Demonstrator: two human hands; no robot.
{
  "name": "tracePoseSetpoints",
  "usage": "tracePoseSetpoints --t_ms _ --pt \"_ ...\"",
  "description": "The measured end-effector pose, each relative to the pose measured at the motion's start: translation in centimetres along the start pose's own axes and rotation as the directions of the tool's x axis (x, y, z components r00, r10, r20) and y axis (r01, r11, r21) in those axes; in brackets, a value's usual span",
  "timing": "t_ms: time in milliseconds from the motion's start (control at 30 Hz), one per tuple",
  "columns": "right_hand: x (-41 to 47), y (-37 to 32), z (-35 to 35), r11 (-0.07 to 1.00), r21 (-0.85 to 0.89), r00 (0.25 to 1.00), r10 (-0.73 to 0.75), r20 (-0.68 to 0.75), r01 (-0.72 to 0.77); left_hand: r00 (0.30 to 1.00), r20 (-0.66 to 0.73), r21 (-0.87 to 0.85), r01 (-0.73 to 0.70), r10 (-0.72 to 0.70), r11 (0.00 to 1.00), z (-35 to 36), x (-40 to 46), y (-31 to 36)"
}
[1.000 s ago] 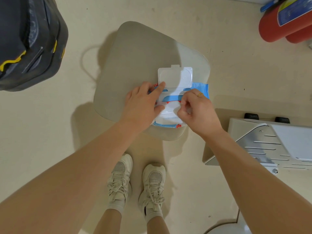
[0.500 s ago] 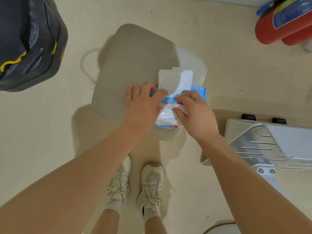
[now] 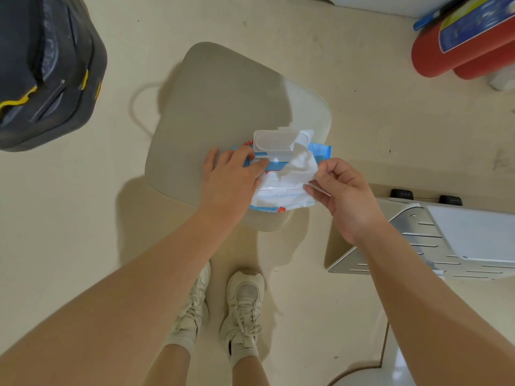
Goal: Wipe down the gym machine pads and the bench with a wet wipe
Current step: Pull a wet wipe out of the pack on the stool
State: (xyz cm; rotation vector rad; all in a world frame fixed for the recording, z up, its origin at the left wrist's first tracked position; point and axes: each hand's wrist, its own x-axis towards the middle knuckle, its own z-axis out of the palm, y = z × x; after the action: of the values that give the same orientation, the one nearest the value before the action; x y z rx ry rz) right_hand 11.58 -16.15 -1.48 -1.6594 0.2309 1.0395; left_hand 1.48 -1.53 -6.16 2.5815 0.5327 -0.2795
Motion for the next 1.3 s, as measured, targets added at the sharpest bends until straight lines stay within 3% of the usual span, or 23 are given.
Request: tracePoseSetpoints --t_ms 100,167,267,333,433,500,600,667,767,900,967,1100,1233,1300 --pt "-0.3 0.0 0.3 1.0 -0.019 0.995 -0.026 -0.1 0.024 0.997 -0.029 -0.22 0.066 -0.074 0.973 -0.3 -0.1 0.8" --pt "-0.3 -0.1 0.9 0.999 -0.005 0.986 -0.041 -0.159 0.041 0.996 -0.068 -0.361 0.036 -0.065 0.932 -0.8 -0.4 1.8" --pt "-0.1 0.0 1.6 0.997 -0.056 0.981 -0.071 -0.179 0.062 0.994 0.021 -0.68 0.092 -0.106 0.728 -2.2 -0.3 3.4" --pt "-0.1 -0.2 2.0 0.994 -0.072 0.981 -0.096 -0.168 0.085 0.986 0.095 -0.748 0.162 -0.138 0.643 -2.2 0.2 3.7" --pt "-0.2 -0.6 2.4 0.983 -0.117 0.974 -0.159 -0.16 0.142 0.979 0.095 -0.776 0.188 -0.183 0.603 -2.2 0.9 3.7" --pt "-0.3 -0.6 2.8 0.963 -0.2 0.952 -0.223 -0.211 0.182 0.984 0.053 -0.743 0.153 -0.17 0.651 -2.1 1.2 3.6" --pt "-0.9 -0.7 3.4 0.835 -0.474 0.822 -0.463 -0.332 0.279 0.989 -0.068 -0.657 0.055 -0.132 0.752 -2.1 1.5 3.3" --pt "-1.4 -0.9 4.1 0.816 -0.503 0.811 -0.485 -0.327 0.284 0.985 -0.161 -0.577 -0.046 -0.058 0.816 -2.1 1.4 3.3" --pt "-1.5 -1.1 5.1 0.913 -0.362 0.893 -0.314 -0.322 0.19 0.982 -0.186 -0.512 -0.092 -0.006 0.854 -1.9 1.2 3.3" --pt "-1.0 -1.2 5.5 0.97 -0.203 0.901 -0.202 -0.385 0.131 0.978 -0.177 -0.625 -0.028 -0.107 0.78 -1.8 1.1 3.2" --pt "-0.9 -1.1 5.0 0.994 -0.037 0.916 -0.105 -0.386 0.098 0.992 -0.095 -0.631 0.004 -0.082 0.776 -1.4 1.1 2.6" --pt "-1.0 -1.7 3.0 0.867 0.495 0.936 0.129 -0.328 0.054 0.996 0.039 -0.277 -0.064 0.077 0.959 -0.1 0.9 0.9" --pt "-2.2 -2.9 0.5 0.822 0.561 0.929 0.127 -0.349 0.098 0.997 0.004 -0.148 -0.081 0.083 0.986 -0.6 0.6 1.4" --pt "-3.0 -3.4 -0.1 0.836 0.544 0.932 0.137 -0.335 0.072 0.999 0.029 -0.255 -0.033 0.042 0.966 -1.4 0.4 2.2"
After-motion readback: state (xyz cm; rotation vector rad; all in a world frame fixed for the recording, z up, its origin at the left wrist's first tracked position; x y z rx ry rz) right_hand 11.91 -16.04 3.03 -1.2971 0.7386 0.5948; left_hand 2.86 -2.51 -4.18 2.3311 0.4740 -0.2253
